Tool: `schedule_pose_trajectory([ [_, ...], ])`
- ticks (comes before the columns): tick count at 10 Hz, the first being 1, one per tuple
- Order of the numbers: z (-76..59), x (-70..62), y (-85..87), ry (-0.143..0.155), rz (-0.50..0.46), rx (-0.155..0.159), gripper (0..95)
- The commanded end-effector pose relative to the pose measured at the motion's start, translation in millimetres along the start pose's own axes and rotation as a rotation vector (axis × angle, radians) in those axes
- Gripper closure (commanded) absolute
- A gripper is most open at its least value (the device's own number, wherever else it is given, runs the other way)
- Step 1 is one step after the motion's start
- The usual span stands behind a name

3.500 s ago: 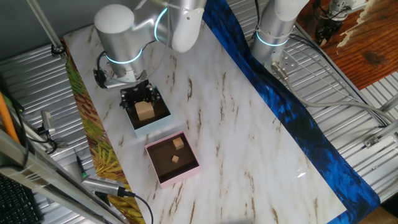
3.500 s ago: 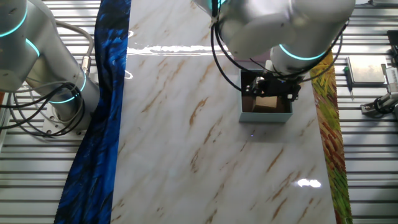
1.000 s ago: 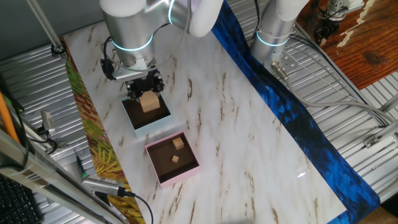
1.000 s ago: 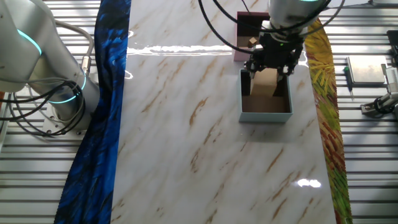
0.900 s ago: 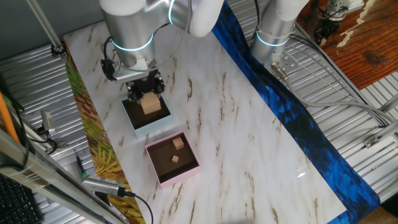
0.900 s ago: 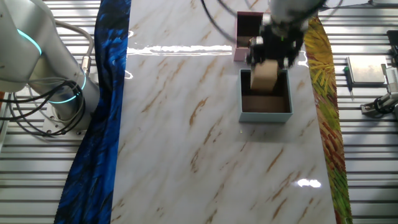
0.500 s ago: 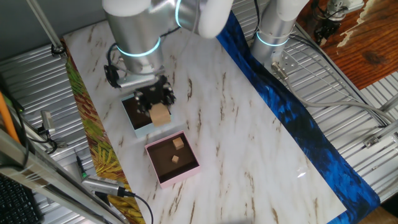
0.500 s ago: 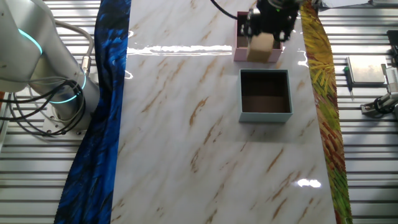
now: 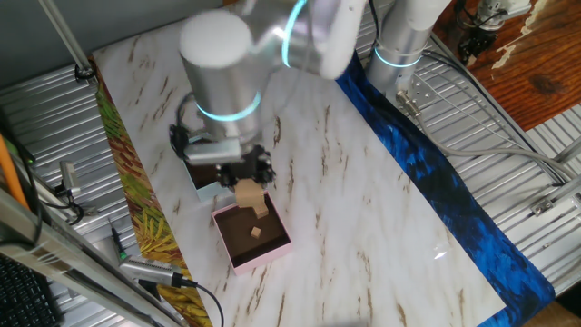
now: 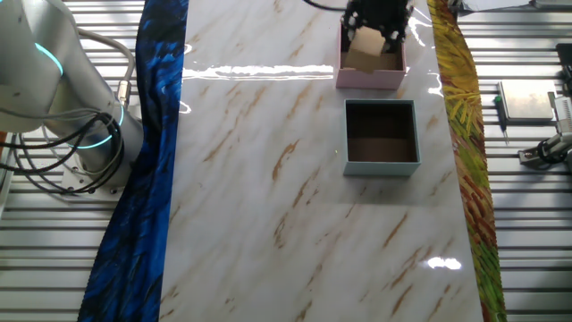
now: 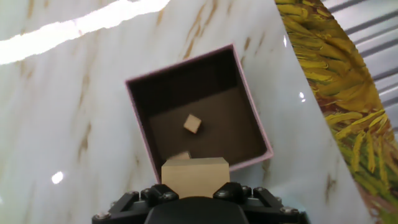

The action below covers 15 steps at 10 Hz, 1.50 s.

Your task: Move an object from one box to another

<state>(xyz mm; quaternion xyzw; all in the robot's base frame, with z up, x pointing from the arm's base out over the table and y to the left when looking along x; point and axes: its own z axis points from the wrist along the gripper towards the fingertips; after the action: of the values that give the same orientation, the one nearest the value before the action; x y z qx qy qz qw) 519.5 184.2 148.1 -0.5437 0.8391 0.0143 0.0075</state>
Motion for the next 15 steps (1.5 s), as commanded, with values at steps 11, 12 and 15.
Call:
schedule_pose_trajectory([
  [11, 18.3, -44.1, 15.0, -0.03, -0.213, 0.002, 95.0],
  [12, 26.0, -60.0, 20.0, -0.033, -0.22, 0.005, 95.0],
  [15, 44.1, -67.6, 20.5, -0.024, -0.242, 0.013, 95.0],
])
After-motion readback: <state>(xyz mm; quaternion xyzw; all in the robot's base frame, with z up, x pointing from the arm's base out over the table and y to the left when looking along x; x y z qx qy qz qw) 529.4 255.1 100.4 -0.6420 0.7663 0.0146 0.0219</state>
